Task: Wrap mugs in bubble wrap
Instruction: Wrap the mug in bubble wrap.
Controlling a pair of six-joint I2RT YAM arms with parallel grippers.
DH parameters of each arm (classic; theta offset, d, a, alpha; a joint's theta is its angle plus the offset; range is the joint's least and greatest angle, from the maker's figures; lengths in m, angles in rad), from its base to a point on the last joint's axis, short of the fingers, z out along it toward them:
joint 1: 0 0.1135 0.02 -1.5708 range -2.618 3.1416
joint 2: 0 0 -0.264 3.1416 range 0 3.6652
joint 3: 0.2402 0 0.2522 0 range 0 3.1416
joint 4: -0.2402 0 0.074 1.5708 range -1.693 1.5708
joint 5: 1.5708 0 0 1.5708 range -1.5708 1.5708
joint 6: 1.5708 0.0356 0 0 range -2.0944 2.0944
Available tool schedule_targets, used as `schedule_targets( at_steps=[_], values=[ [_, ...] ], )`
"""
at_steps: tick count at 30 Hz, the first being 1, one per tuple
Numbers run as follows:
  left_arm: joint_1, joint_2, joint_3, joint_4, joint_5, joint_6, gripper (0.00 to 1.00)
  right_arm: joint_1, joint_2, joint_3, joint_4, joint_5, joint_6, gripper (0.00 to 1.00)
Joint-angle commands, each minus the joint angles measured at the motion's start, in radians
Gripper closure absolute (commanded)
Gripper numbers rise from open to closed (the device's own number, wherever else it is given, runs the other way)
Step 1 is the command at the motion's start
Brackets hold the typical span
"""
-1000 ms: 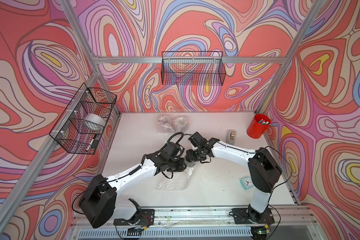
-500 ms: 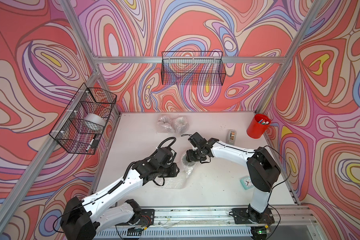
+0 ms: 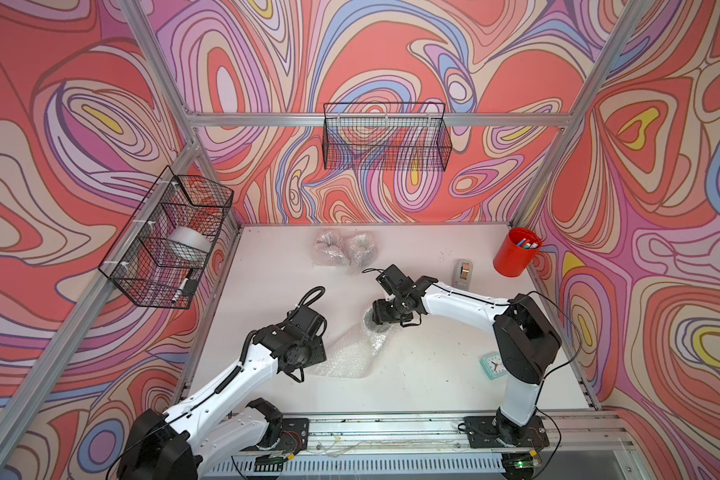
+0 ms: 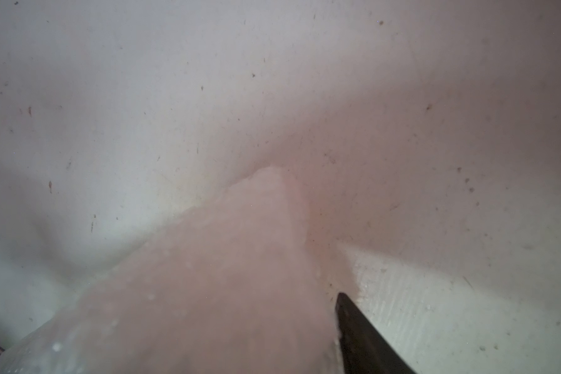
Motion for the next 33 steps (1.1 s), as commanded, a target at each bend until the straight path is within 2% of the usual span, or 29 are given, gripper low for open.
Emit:
schedule_targets(
  at_steps=[1, 7, 10, 16, 24, 30, 33],
  values=[
    [0.003, 0.03, -0.028, 0.049, 0.069, 0.031, 0.26, -0.003, 0.016, -0.021, 0.007, 0.011, 0.003, 0.34],
    [0.002, 0.057, -0.067, 0.096, 0.11, 0.038, 0.23, -0.004, 0.016, -0.029, 0.008, 0.008, 0.005, 0.34],
    [0.002, 0.096, -0.077, 0.11, 0.119, 0.037, 0.27, -0.002, 0.023, -0.023, 0.005, 0.005, 0.005, 0.34],
    [0.002, 0.125, -0.107, 0.162, 0.166, 0.027, 0.4, -0.003, 0.029, -0.017, 0.003, 0.003, 0.005, 0.35],
    [0.002, 0.102, -0.176, 0.226, 0.227, 0.008, 0.67, -0.002, 0.037, -0.015, -0.005, -0.003, -0.013, 0.35],
    [0.002, 0.02, -0.145, 0.213, 0.242, 0.013, 0.87, -0.002, 0.035, -0.015, -0.011, 0.007, -0.031, 0.36],
    [0.001, -0.048, -0.08, 0.166, 0.241, 0.027, 0.92, -0.001, 0.034, -0.012, -0.019, 0.009, -0.055, 0.36]
  ],
)
